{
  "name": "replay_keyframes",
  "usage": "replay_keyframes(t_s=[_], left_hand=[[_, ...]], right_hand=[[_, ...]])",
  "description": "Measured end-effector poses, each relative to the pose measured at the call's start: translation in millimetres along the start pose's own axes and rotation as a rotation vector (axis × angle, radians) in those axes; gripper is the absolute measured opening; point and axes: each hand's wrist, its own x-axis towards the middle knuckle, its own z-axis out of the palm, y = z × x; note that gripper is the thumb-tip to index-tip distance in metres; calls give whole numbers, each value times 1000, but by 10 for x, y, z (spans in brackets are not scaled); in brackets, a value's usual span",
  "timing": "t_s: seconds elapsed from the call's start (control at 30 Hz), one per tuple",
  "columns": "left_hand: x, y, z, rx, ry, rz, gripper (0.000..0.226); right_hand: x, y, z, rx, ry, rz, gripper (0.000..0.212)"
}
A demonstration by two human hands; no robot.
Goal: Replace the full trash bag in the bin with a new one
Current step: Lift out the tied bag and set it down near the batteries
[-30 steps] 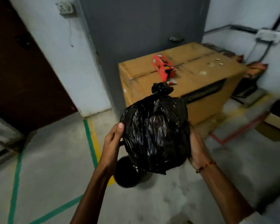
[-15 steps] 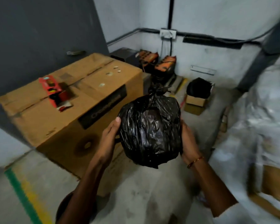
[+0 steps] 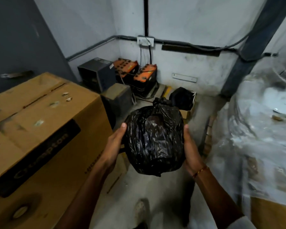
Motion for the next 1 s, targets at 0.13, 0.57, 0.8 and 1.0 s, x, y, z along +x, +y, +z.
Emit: replay_keyframes(t_s=[0.13,0.57,0.8,1.0], left_hand=[[859,113,123,-23,-23,-139,46],[3577,772,855,-10,-101,-315,28],[5028,929,1616,-1,-126,-283,27],[6540,1083,2524,61,-99,-287,27]], right_hand=[[721,-90,-99,-5,27,32,68],[3111,-588,-685,-211,282,115,83],[4281,-879,-1320,-166,365,206,64],[5682,-1182,-2082,-80,391,282,62]])
